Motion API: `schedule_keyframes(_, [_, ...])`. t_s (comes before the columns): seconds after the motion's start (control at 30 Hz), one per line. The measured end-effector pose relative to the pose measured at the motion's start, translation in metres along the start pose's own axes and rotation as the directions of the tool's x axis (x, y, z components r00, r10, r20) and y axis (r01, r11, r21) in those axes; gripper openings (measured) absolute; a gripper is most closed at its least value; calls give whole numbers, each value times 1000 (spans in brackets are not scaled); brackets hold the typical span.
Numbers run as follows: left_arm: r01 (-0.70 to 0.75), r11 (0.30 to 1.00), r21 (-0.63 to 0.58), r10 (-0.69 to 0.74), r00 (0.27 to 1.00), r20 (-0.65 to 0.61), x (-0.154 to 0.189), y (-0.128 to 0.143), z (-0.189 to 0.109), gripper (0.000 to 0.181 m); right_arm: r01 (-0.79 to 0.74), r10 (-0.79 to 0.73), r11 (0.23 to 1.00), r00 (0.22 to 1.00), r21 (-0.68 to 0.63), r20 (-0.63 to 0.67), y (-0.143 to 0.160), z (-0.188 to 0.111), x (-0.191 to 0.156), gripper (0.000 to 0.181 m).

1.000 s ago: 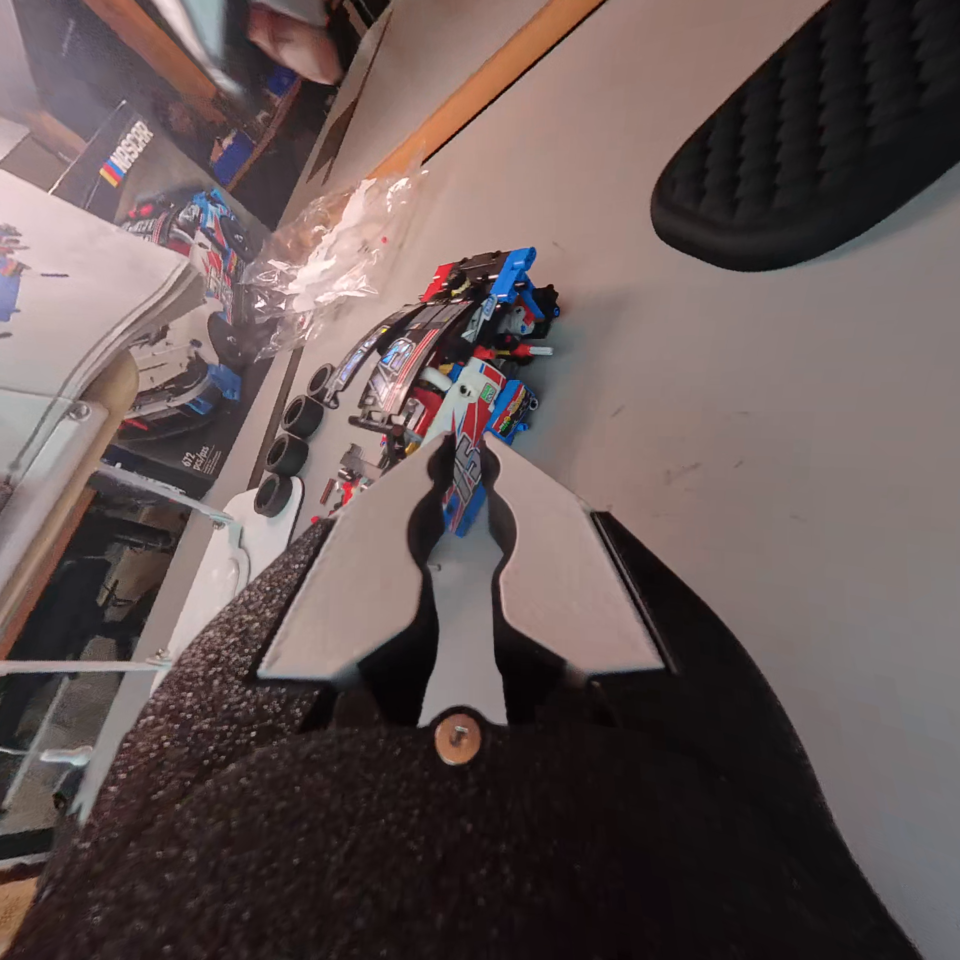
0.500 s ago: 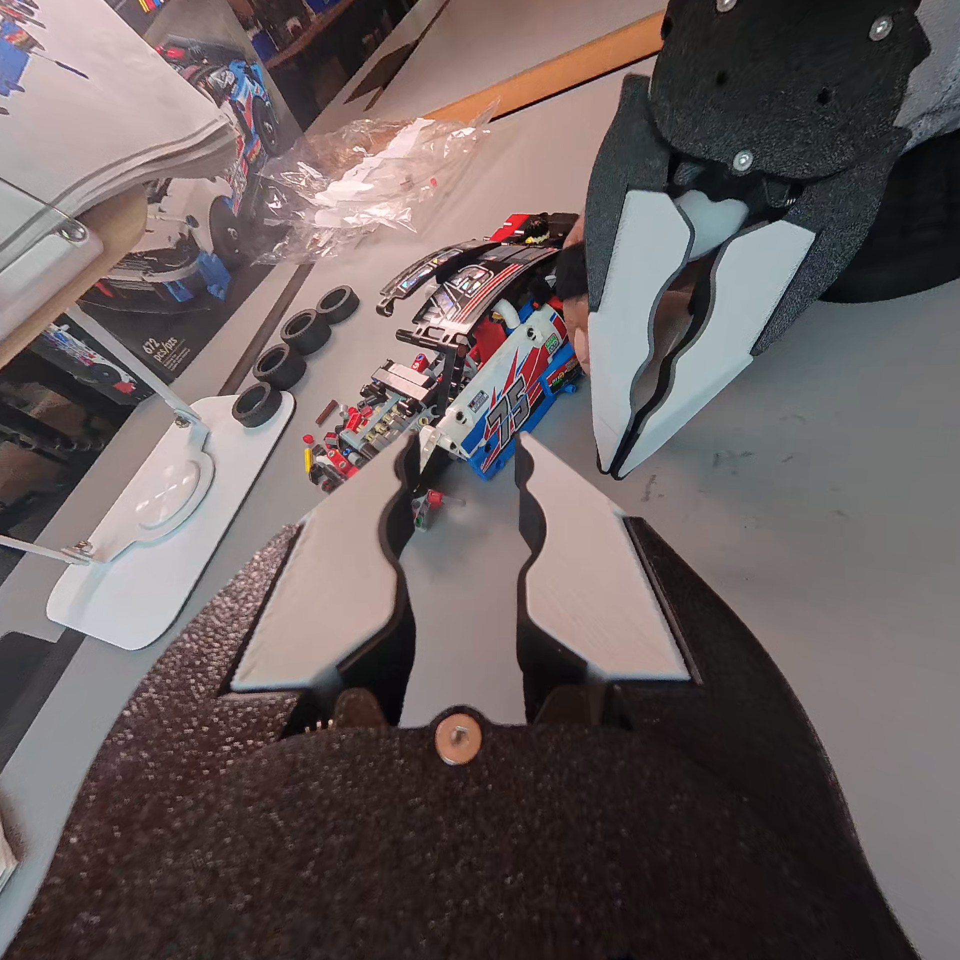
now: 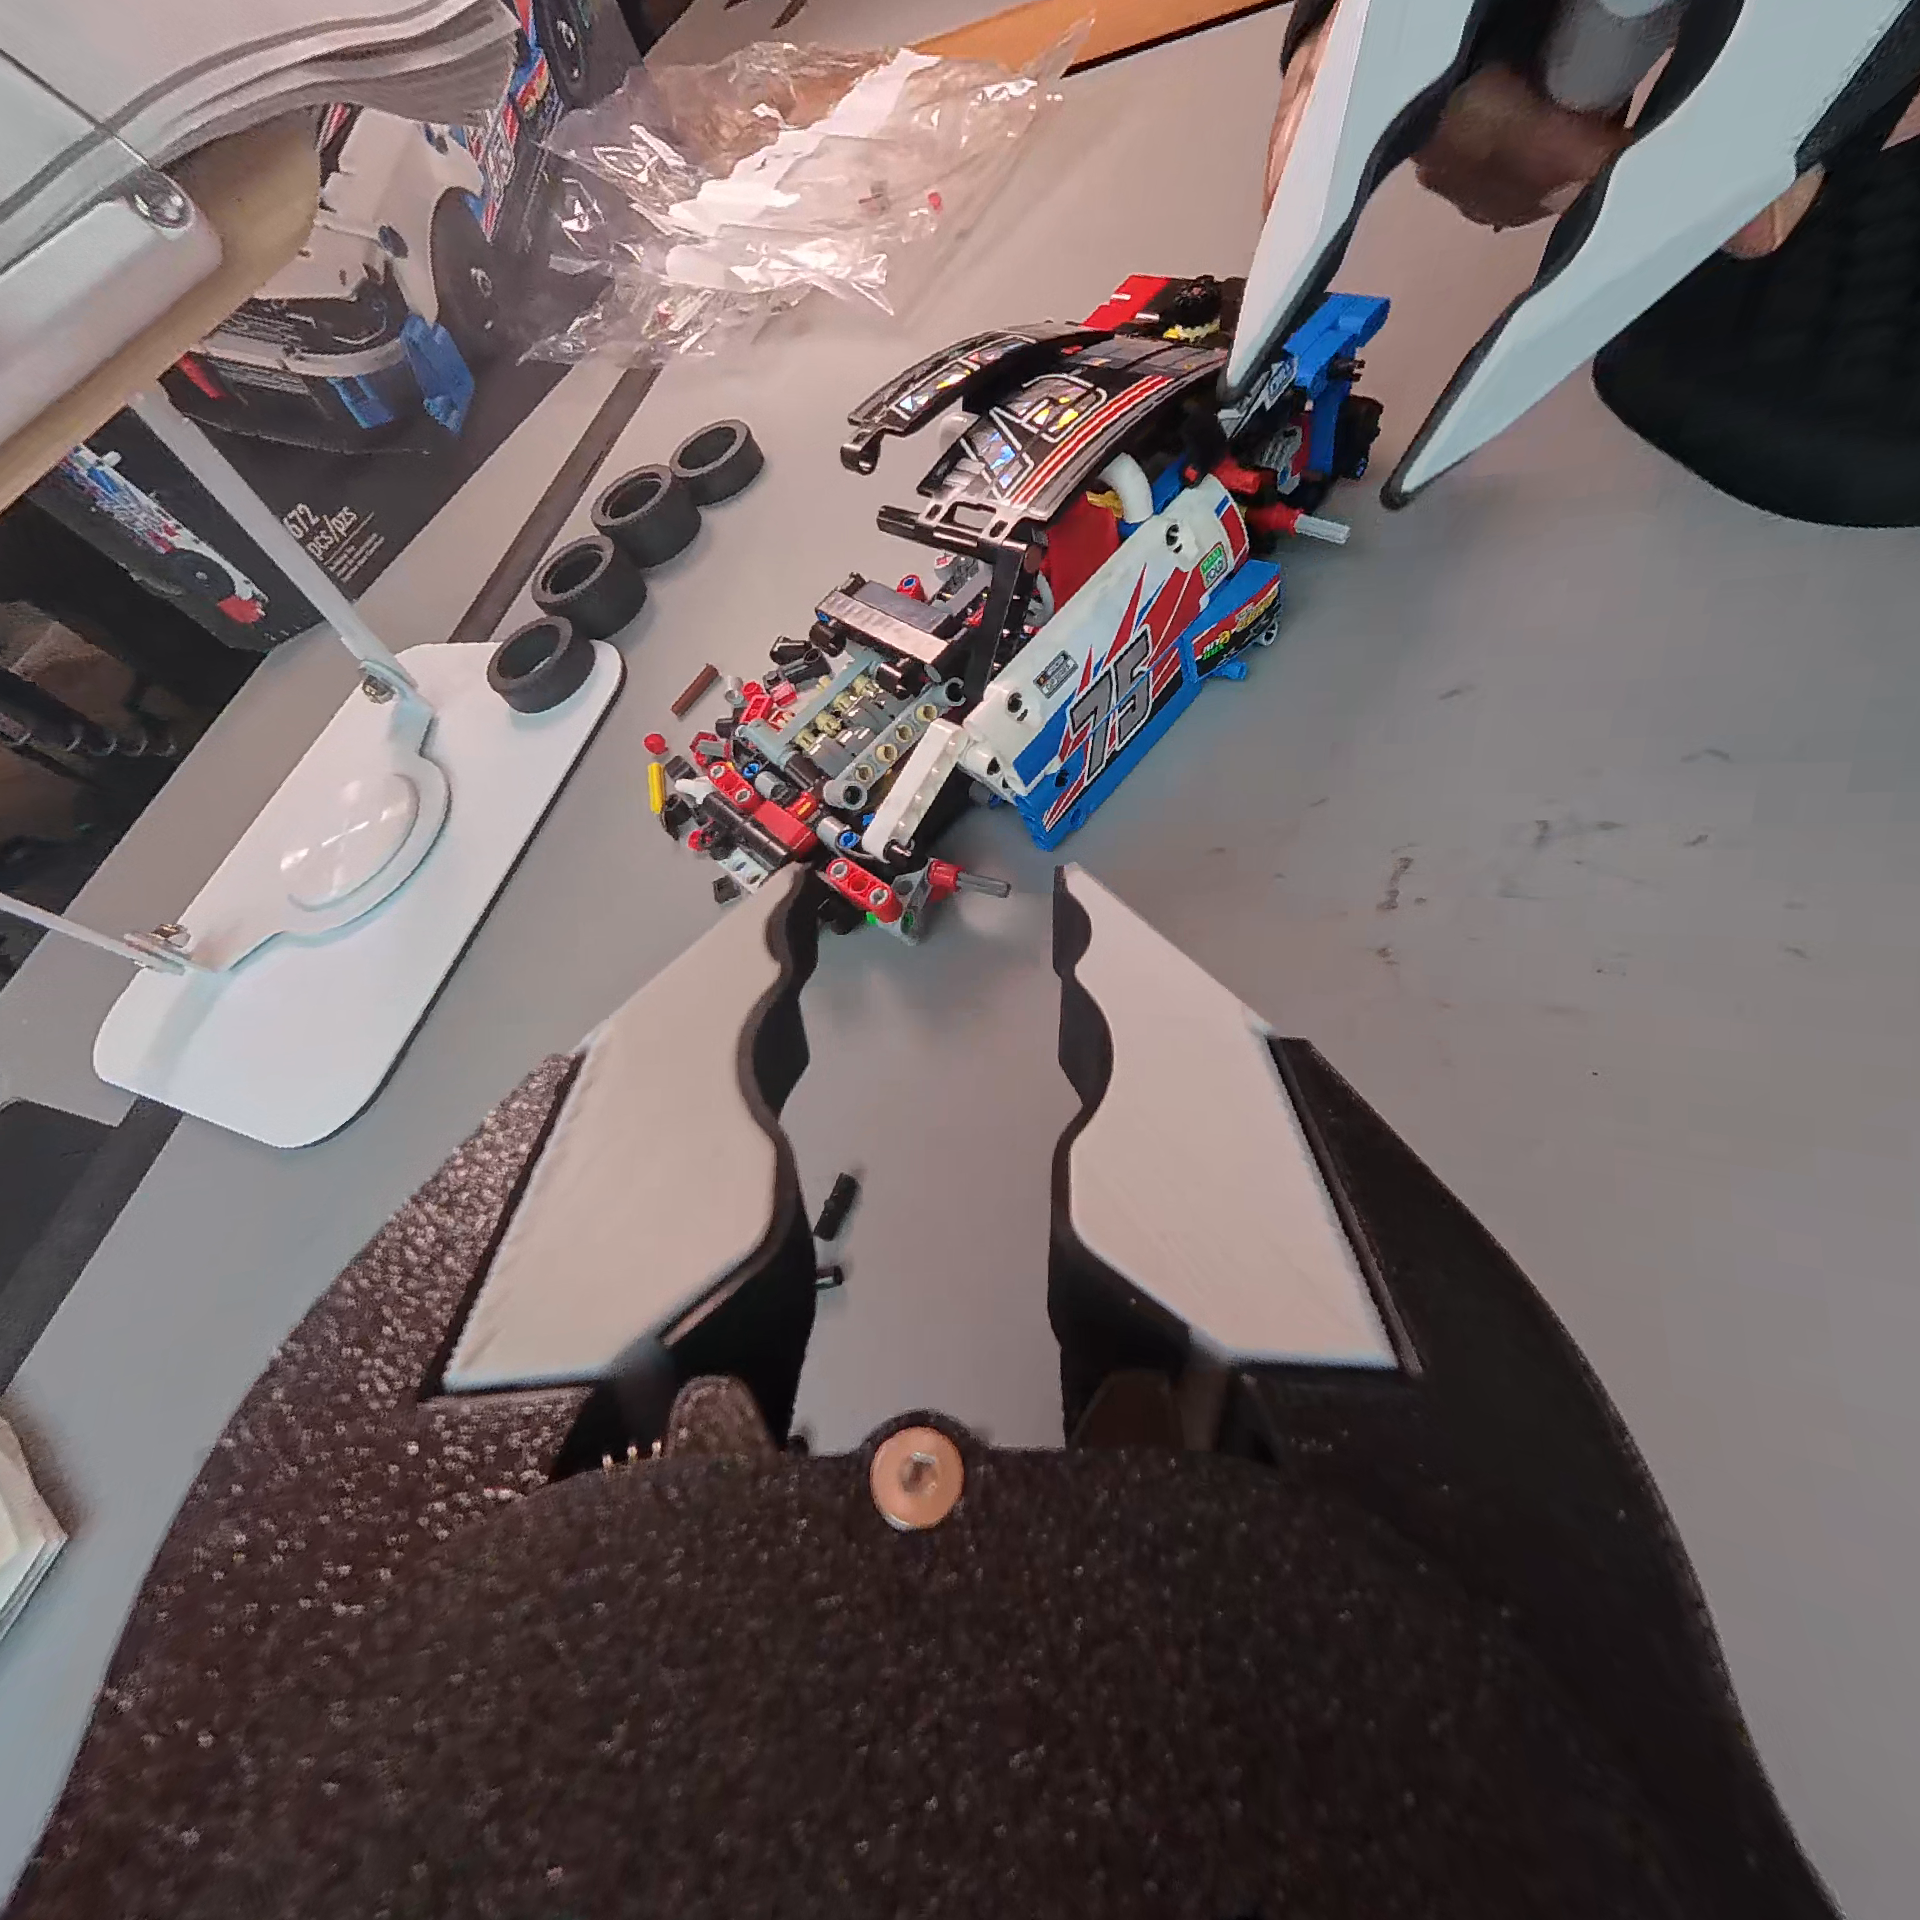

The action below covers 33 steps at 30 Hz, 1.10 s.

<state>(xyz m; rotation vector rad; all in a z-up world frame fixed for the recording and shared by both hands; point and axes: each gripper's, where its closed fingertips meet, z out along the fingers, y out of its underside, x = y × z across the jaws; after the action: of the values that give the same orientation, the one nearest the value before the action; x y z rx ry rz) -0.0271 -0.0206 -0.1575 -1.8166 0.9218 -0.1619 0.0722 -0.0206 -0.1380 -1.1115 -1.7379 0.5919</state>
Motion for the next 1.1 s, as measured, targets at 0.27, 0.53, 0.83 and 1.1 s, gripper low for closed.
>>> schedule_keyframes(0.27, [107, 993, 45, -108, 994, 24, -17, -1, -8, 44, -65, 64, 998, 996, -18, -66, 12, -18, 19, 32])
schedule_keyframes(0.53, [519, 741, 425, -480, 853, -206, -58, -47, -66, 52, -251, 259, 962, 963, 103, -69, 8, -37, 37, 31])
schedule_keyframes(0.83, [446, 675, 588, -438, 883, -167, -74, -79, -124, 56, -335, 346, 931, 937, 145, -58, 13, -44, 40, 31])
schedule_keyframes(1.1, [387, 672, 631, -444, 893, -74, -75, -82, -153, 51, -338, 349, 929, 936, 152, -49, 14, -43, 38, 31])
